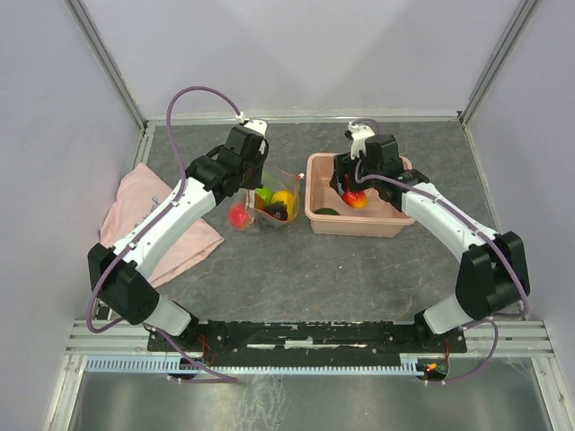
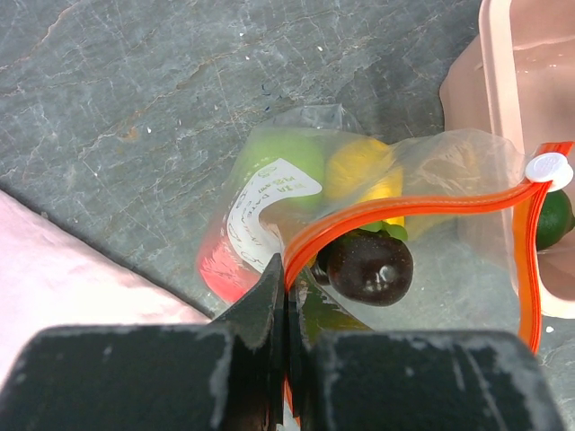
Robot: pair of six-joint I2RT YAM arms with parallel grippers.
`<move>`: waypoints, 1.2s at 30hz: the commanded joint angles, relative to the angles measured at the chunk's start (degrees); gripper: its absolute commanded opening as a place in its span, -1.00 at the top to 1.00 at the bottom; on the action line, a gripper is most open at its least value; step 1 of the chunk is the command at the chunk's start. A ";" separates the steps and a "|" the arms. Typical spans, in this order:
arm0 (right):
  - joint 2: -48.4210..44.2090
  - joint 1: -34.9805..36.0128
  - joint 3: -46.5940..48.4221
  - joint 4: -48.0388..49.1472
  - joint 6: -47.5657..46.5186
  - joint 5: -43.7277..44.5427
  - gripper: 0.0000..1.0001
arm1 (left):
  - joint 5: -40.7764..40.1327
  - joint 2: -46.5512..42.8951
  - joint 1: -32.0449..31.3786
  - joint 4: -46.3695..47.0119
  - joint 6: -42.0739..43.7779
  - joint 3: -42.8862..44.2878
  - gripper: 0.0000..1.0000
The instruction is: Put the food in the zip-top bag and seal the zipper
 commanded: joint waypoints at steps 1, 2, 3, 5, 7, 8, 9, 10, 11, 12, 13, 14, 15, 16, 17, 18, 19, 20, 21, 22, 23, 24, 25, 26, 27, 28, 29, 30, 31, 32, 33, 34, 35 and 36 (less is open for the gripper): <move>-5.51 2.47 2.85 -2.30 1.17 -0.45 0.08 | 1.18 0.20 0.21 1.60 1.47 2.85 0.95; -6.46 3.21 3.23 -2.27 1.18 -0.58 0.08 | 1.35 0.20 0.29 1.59 1.41 2.93 0.95; -7.31 3.96 3.77 -1.91 1.20 -1.14 0.07 | 1.60 0.33 0.31 1.66 1.39 2.98 0.95; -8.69 5.35 4.39 -0.15 1.21 -3.35 0.07 | 2.35 0.35 0.24 1.68 1.30 3.06 0.95; -9.69 6.61 3.92 3.90 1.37 -7.52 0.05 | 3.01 0.35 0.25 1.68 1.30 3.25 0.95; -9.94 7.08 3.30 6.82 1.74 -9.40 0.05 | 3.59 0.39 0.26 1.60 1.41 3.33 0.95; -9.93 7.52 3.06 9.52 2.13 -11.51 0.04 | 4.34 0.36 0.33 1.59 1.58 3.36 0.95; -9.78 7.99 3.07 11.95 2.66 -14.10 0.04 | 5.32 0.40 0.34 1.46 1.71 3.54 0.95; -9.34 8.31 3.41 14.58 3.35 -15.94 0.05 | 5.77 0.40 0.29 1.07 1.78 3.75 0.95; -8.74 8.58 3.90 16.37 4.19 -17.99 0.10 | 6.35 0.42 0.29 0.77 1.87 3.93 0.95; -7.99 8.83 4.58 17.95 4.74 -20.26 0.16 | 6.81 0.44 0.33 0.54 2.03 3.98 0.95; -7.22 9.25 5.49 19.15 5.08 -22.34 0.20 | 7.33 0.40 0.37 0.40 2.20 3.99 0.95; -6.32 9.74 6.57 19.76 5.09 -24.23 0.21 | 7.82 0.47 0.49 0.22 2.38 3.99 0.95; -5.32 10.14 7.90 19.74 4.60 -25.68 0.22 | 8.37 0.53 0.59 0.06 2.44 3.99 0.95; -4.55 10.70 9.26 19.40 3.91 -27.06 0.22 | 8.86 0.56 0.71 -0.10 2.52 4.06 0.95; -3.65 11.28 10.34 19.19 3.04 -28.34 0.22 | 9.44 0.56 0.84 -0.22 2.69 4.14 0.95; -2.90 11.72 11.29 19.31 2.75 -29.42 0.22 | 10.18 0.49 1.05 -0.32 2.85 4.24 0.95; -2.19 11.96 11.80 19.82 2.65 -30.47 0.25 | 10.89 0.27 1.37 -0.34 3.00 4.32 0.95; -1.51 12.17 11.89 21.45 2.46 -32.10 0.29 | 11.80 0.13 1.72 -0.42 2.98 4.27 0.95; -0.79 12.26 11.67 23.74 2.67 -33.82 0.32 | 12.86 -0.05 2.18 -0.47 2.91 4.26 0.95; -0.01 12.47 11.15 25.86 2.98 -33.96 0.33 | 14.08 -0.18 2.67 -0.46 2.78 4.13 0.95; 0.45 12.72 10.35 28.21 2.99 -33.74 0.33 | 15.03 -0.17 3.17 -0.45 2.53 4.02 0.95; 1.32 12.95 9.50 30.63 2.80 -33.87 0.32 | 16.12 -0.13 3.54 -0.51 2.20 3.92 0.95; 2.16 13.14 8.46 33.50 2.59 -34.38 0.32 | 17.20 -0.13 3.97 -0.59 1.79 3.79 0.95; 2.90 13.28 7.52 36.60 2.57 -35.22 0.32 | 18.18 -0.28 4.46 -0.52 1.36 3.63 0.95; 3.80 13.40 6.60 39.47 2.77 -35.91 0.32 | 18.99 -0.43 4.71 -0.37 0.97 3.45 0.95; 4.72 13.54 5.98 42.17 2.88 -36.13 0.32 | 19.56 -0.54 4.94 -0.29 0.73 3.34 0.95; 5.66 13.67 5.61 44.09 2.78 -36.41 0.32 | 20.15 -0.78 5.23 -0.19 0.61 3.22 0.95; 6.78 13.70 5.27 46.73 2.43 -36.63 0.32 | 20.59 -0.96 5.47 -0.11 0.48 3.02 0.95; 7.93 13.69 4.76 48.55 2.14 -36.27 0.33 | 20.81 -1.12 5.77 -0.02 0.43 2.94 0.95; 9.03 13.74 4.41 50.24 2.20 -35.86 0.33 | 21.09 -1.22 5.96 0.00 0.35 2.77 0.95; 10.21 13.70 4.01 52.15 2.37 -35.83 0.34 | 21.36 -1.31 6.19 0.03 0.26 2.65 0.95; 11.29 13.69 3.66 53.60 2.28 -35.90 0.34 | 21.58 -1.39 6.41 0.05 0.08 2.48 0.95; 12.23 13.69 3.34 54.55 1.96 -35.91 0.35 | 21.80 -1.40 6.56 -0.01 -0.06 2.37 0.95</move>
